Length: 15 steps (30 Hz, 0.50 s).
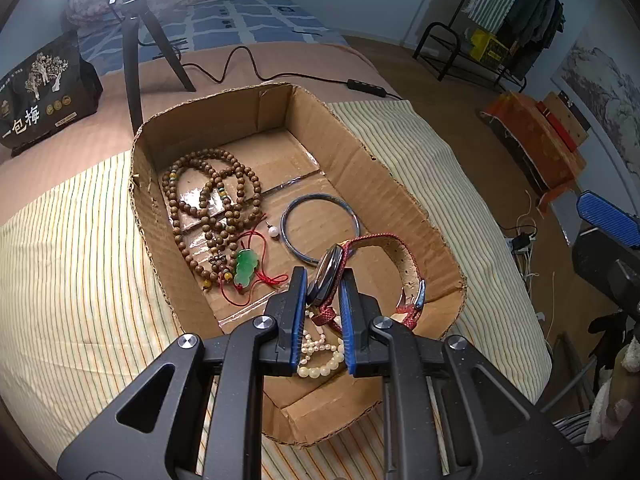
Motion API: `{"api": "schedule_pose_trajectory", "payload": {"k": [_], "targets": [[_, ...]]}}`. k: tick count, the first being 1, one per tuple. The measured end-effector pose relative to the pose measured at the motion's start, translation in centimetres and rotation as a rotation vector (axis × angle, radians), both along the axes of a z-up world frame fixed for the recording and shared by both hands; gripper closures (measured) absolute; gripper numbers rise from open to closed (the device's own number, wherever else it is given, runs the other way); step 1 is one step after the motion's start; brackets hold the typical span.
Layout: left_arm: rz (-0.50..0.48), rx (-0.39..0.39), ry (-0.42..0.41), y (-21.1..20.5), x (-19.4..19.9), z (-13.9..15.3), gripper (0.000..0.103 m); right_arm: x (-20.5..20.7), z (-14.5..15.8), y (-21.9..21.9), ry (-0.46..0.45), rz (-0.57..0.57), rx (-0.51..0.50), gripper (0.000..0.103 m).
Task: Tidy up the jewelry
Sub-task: 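Carry the watch with the left tool into the box, then open the left tool to release the watch in the box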
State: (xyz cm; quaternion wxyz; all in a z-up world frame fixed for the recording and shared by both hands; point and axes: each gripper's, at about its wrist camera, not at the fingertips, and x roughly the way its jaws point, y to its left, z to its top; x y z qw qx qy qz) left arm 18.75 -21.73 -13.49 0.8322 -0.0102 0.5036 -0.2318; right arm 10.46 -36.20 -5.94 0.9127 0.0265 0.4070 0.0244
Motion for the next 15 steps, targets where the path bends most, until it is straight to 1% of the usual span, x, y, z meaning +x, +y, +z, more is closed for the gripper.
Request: {"api": "schedule_pose_trajectory", "payload": {"k": [12, 15], "targets": [[0.000, 0.017, -0.017, 0.28, -0.16, 0.45, 0.088, -0.10, -0.18, 0.13, 0.003, 0.003, -0.008, 0.024], [0.001, 0.010, -0.032, 0.50, -0.30, 0.78, 0.082, -0.15, -0.11, 0.22, 0.001, 0.004, -0.008, 0.024]]}}
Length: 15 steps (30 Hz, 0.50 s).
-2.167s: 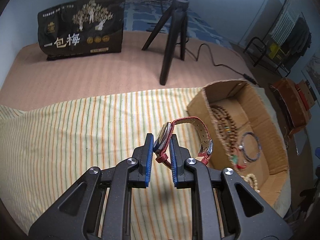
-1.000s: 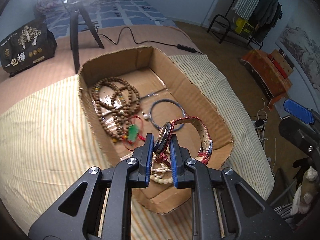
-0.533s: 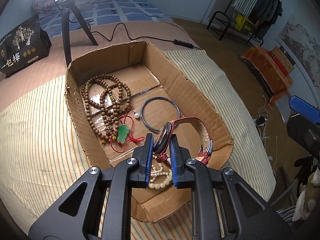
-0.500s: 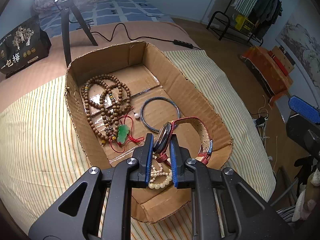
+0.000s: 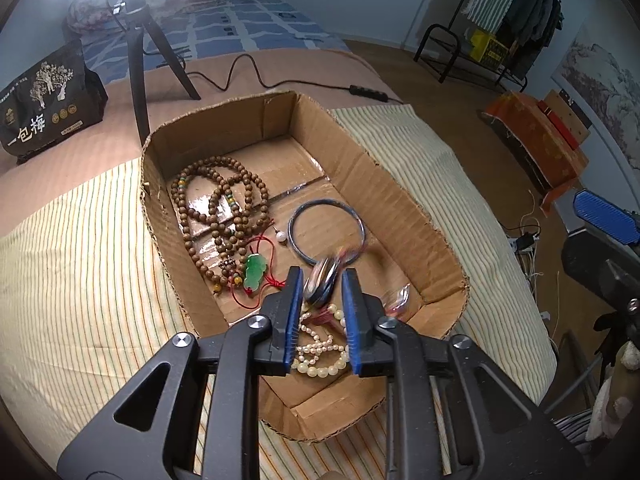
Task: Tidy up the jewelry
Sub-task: 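Open the left tool to release the watch in the box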
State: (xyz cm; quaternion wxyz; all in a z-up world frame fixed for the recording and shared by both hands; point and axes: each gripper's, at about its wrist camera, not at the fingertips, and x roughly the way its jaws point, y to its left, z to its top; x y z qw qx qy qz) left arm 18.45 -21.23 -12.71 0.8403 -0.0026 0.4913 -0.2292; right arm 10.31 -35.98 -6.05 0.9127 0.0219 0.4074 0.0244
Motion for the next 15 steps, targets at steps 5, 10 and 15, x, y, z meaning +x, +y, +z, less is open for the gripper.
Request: {"api": "schedule_pose_trajectory", "payload": {"k": [5, 10, 15], "targets": [[-0.005, 0.006, -0.040, 0.3, -0.4, 1.2, 0.081, -0.1, 0.2, 0.2, -0.006, 0.006, -0.008, 0.024], [0.006, 0.010, -0.092, 1.7, -1.2, 2.9, 0.081, -0.2, 0.3, 0.6, -0.014, 0.013, -0.017, 0.024], [0.024, 0.013, -0.153, 3.6, -2.4, 4.9, 0.081, -0.3, 0.4, 0.9, -0.019, 0.016, -0.025, 0.024]]}}
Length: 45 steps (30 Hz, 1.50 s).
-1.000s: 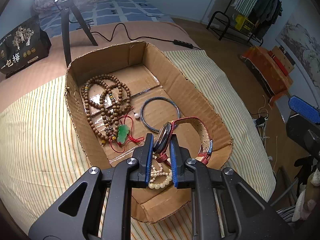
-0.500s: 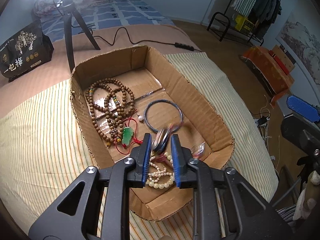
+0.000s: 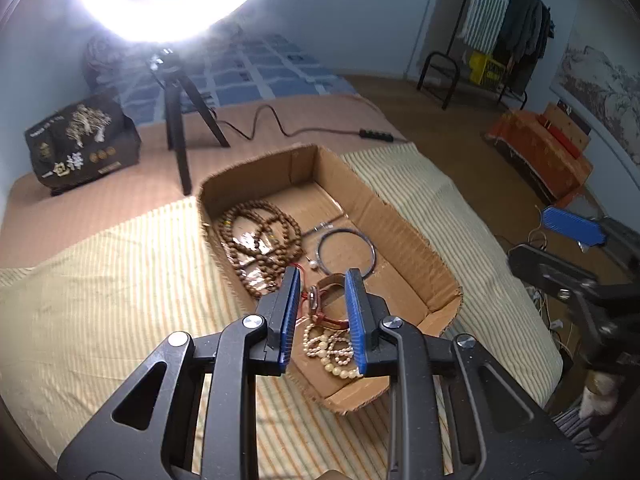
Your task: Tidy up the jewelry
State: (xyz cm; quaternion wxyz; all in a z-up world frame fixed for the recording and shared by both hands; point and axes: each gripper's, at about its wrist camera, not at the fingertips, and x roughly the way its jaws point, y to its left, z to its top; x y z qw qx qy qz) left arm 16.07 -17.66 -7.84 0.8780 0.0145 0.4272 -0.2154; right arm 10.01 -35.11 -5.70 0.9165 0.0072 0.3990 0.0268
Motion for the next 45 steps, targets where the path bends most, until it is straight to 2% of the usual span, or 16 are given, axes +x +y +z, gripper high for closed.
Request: {"api": "schedule_pose_trajectory", "payload": {"k": [7, 8, 9, 11, 14, 18, 22, 25, 29, 31, 32, 33, 38, 45], "targets": [[0.012, 0.015, -0.093, 2.4, -2.4, 2.8, 0.081, -0.2, 0.3, 1.0, -0.018, 0.022, -0.012, 0.024], [0.015, 0.014, -0.098, 2.7, -2.6, 3.0, 0.077, -0.3, 0.3, 1.2, -0.022, 0.027, -0.015, 0.024], [0.021, 0.015, -0.107, 3.1, -3.0, 3.3, 0.066, -0.4, 0.4, 1.4, -0.027, 0.031, -0.018, 0.024], [0.028, 0.013, -0.126, 3.6, -3.6, 3.7, 0.056, -0.4, 0.5, 1.7, -0.036, 0.036, -0.026, 0.024], [0.035, 0.016, -0.143, 4.3, -4.4, 4.0, 0.052, -0.6, 0.6, 2.0, -0.048, 0.039, -0.027, 0.024], [0.084, -0.008, -0.167, 5.3, -5.2, 4.2, 0.032, -0.8, 0.8, 2.0, -0.069, 0.040, -0.021, 0.024], [0.111, -0.022, -0.155, 5.8, -5.2, 4.1, 0.028, -0.8, 0.9, 1.9, -0.094, 0.028, -0.017, 0.024], [0.115, -0.012, -0.181, 5.9, -5.6, 4.5, 0.027, -0.7, 0.9, 1.6, -0.106, 0.010, -0.003, 0.024], [0.123, -0.001, -0.231, 5.9, -6.4, 5.2, 0.017, -0.6, 0.9, 1.0, -0.115, -0.016, 0.029, 0.024], [0.136, 0.019, -0.262, 5.9, -6.7, 5.5, 0.009, -0.5, 0.9, 0.6, -0.112, -0.027, 0.047, 0.024], [0.142, 0.027, -0.271, 5.9, -6.9, 5.6, 0.002, -0.4, 0.8, 0.5, -0.109, -0.031, 0.055, 0.024], [0.153, 0.036, -0.284, 5.9, -7.0, 5.8, 0.000, -0.4, 0.8, 0.4, -0.108, -0.033, 0.059, 0.024], [0.176, 0.068, -0.318, 5.9, -7.4, 6.0, 0.000, -0.2, 0.7, 0.7, -0.106, -0.025, 0.058, 0.024], [0.178, 0.078, -0.302, 6.0, -7.3, 5.9, 0.000, -0.1, 0.5, 1.4, -0.098, -0.009, 0.037, 0.023]]}}
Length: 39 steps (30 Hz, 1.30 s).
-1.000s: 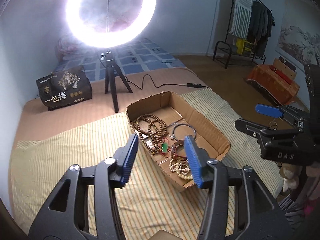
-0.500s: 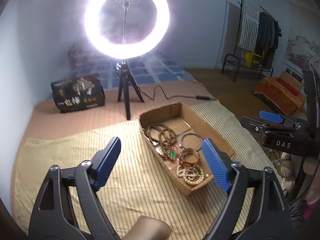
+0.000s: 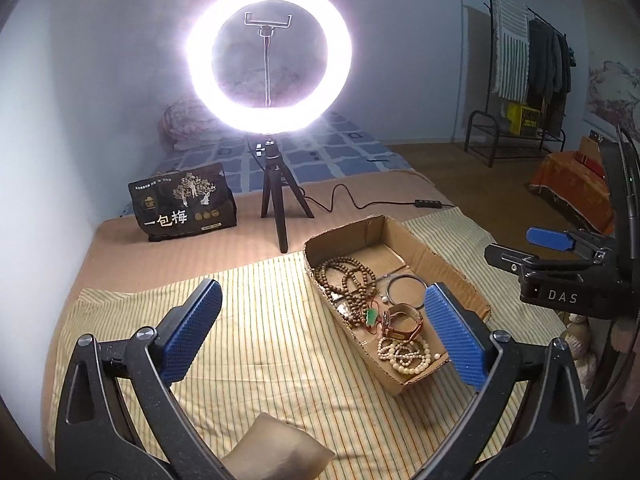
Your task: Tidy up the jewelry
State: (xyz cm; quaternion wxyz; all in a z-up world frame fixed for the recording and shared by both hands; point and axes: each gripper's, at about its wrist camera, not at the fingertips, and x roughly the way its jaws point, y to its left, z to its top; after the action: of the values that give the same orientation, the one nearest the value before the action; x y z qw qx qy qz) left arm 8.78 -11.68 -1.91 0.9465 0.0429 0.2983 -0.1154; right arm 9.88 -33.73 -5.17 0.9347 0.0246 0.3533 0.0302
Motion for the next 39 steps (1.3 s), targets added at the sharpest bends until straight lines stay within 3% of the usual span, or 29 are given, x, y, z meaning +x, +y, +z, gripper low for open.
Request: {"api": "schedule_pose_trajectory", "payload": {"k": [39], "targets": [[-0.011, 0.008, 0.009, -0.01, -0.26, -0.23, 0.000, 0.21, -0.17, 0.31, 0.001, -0.006, -0.015, 0.023]]}}
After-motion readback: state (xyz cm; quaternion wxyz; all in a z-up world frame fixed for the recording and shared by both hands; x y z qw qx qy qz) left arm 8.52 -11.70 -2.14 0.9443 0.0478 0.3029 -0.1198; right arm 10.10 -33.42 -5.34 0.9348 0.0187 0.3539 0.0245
